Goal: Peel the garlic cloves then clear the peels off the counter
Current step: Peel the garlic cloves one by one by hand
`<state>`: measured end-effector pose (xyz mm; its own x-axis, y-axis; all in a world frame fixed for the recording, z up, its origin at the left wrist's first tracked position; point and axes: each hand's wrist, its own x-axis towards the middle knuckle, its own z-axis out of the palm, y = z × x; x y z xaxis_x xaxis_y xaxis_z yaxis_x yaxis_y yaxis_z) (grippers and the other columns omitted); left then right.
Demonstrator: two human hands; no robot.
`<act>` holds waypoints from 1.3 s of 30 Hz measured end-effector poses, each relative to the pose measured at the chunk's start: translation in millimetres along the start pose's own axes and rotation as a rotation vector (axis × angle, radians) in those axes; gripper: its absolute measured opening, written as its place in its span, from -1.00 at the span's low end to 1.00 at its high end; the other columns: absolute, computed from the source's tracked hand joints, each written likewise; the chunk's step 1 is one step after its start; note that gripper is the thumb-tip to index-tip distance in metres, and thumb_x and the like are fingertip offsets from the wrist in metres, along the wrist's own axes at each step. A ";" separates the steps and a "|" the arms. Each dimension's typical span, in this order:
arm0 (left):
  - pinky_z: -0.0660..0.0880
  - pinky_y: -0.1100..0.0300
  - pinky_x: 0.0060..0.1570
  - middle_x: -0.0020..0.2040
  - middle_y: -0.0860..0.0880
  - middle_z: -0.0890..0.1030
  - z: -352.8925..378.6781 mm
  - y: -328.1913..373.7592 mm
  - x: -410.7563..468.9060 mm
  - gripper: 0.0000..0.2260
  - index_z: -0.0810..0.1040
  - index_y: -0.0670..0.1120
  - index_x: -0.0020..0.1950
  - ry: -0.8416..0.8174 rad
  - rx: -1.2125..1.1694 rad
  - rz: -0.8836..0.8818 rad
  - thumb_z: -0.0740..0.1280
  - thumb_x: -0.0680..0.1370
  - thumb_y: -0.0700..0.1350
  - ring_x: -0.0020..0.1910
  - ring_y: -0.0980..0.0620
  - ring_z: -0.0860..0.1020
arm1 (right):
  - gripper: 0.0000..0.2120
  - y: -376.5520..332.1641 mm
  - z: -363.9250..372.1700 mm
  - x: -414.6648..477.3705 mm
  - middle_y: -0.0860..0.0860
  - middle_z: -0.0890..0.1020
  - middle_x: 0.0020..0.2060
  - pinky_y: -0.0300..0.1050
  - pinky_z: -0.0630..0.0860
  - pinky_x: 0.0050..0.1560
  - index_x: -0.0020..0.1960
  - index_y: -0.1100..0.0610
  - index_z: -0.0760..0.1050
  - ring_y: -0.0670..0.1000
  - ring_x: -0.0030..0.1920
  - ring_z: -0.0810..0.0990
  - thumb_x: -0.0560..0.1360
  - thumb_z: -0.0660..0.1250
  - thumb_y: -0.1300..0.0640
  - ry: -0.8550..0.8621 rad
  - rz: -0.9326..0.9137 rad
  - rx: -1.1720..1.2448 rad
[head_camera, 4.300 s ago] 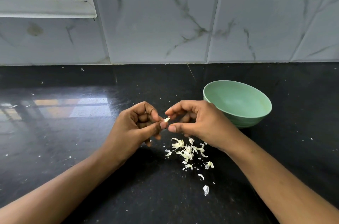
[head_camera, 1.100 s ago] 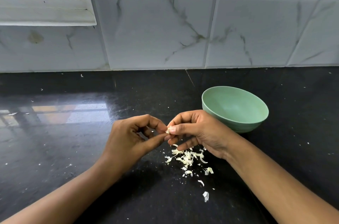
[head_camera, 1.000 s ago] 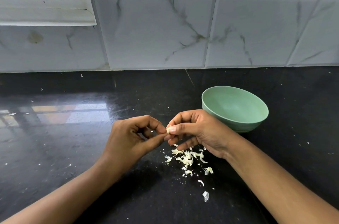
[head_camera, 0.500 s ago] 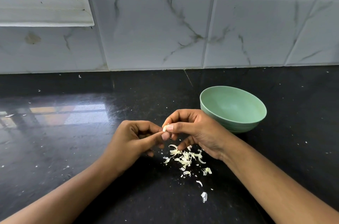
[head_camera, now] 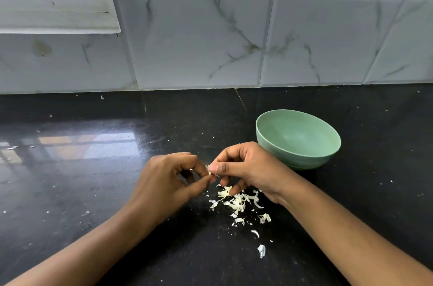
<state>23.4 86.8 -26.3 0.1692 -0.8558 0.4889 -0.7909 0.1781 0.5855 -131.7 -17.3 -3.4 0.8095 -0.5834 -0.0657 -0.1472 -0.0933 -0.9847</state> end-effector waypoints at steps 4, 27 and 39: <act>0.45 0.30 -0.43 -0.34 0.16 0.63 0.1 0.1 -0.5 -0.83 0.58 0.14 -0.19 -0.010 0.052 -0.033 0.47 0.34 0.16 -0.39 0.16 0.56 | -0.95 1.3 -0.7 0.2 0.05 0.61 -0.35 -0.26 0.52 -0.45 -0.18 0.20 0.58 -0.13 -0.39 0.53 0.45 0.41 0.26 -0.005 -0.018 0.011; 0.28 0.36 -0.60 -0.27 -0.04 0.65 1.4 8.2 3.8 -0.79 0.65 -0.07 -0.27 -0.211 -0.849 -0.386 0.45 0.27 0.06 -0.54 0.12 0.46 | -0.90 5.5 -0.9 3.6 -0.07 0.49 -0.21 -0.40 0.45 -0.31 -0.13 0.18 0.44 -0.06 -0.23 0.56 0.57 0.24 0.28 0.033 -0.531 -0.506; 0.29 0.32 -0.60 -0.21 -0.08 0.66 5.3 6.2 5.6 -0.85 0.60 -0.10 -0.24 -0.171 -0.717 -0.408 0.44 0.43 -0.04 -0.52 0.05 0.50 | -0.94 0.5 -20.1 -0.4 -0.09 0.54 -0.27 -0.03 0.55 -0.21 -0.20 0.06 0.59 -0.07 -0.25 0.53 0.42 0.46 0.13 0.240 -0.406 -0.752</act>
<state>16.3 80.6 -23.3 0.2233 -0.9715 0.0789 -0.1119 0.0549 0.9922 -143.6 -33.4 -0.6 0.7522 -0.5353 0.3842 -0.2775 -0.7862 -0.5522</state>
